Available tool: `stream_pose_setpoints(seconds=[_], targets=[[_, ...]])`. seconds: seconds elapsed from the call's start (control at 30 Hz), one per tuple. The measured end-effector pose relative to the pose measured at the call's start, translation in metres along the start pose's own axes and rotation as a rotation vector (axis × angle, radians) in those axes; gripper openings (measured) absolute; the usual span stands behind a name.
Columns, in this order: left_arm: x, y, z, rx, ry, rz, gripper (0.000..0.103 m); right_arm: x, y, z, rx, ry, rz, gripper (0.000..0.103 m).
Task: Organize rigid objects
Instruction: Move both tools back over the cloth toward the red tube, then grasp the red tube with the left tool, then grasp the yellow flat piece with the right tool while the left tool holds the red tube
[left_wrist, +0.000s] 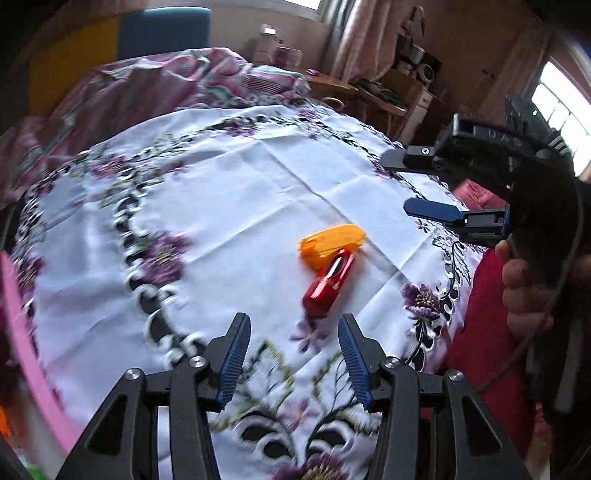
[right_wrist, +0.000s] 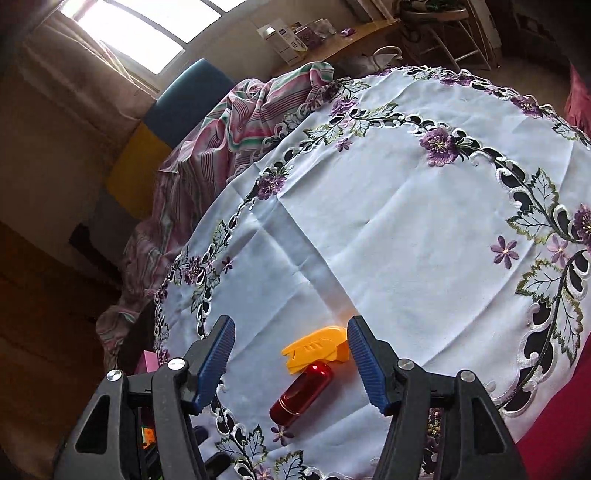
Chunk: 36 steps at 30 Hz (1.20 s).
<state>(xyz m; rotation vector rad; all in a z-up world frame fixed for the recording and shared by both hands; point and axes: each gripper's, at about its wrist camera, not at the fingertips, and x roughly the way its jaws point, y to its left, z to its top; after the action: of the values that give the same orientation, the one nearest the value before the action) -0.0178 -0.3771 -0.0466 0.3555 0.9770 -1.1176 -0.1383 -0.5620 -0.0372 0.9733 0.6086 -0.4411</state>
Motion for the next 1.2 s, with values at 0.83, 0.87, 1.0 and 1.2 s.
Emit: stream_pose_setpoints(seconds=[0.83,0.87,1.0,1.2], targets=[[0.01,0.031,-0.041,-0.13,0.018,0.108,0.026,0.017,0.005,0.0,-0.031,0.094,-0.026,0.064],[0.007,0.033,-0.049,-0.13,0.007,0.128,0.026,0.018,0.005,-0.001,-0.03,0.104,-0.035,0.064],[0.004,0.037,-0.059,-0.139,-0.012,0.129,0.026,0.026,0.014,0.001,-0.059,0.132,-0.108,0.064],[0.008,0.035,-0.06,-0.117,-0.032,0.136,0.026,0.069,0.038,0.003,-0.113,0.179,-0.181,0.064]])
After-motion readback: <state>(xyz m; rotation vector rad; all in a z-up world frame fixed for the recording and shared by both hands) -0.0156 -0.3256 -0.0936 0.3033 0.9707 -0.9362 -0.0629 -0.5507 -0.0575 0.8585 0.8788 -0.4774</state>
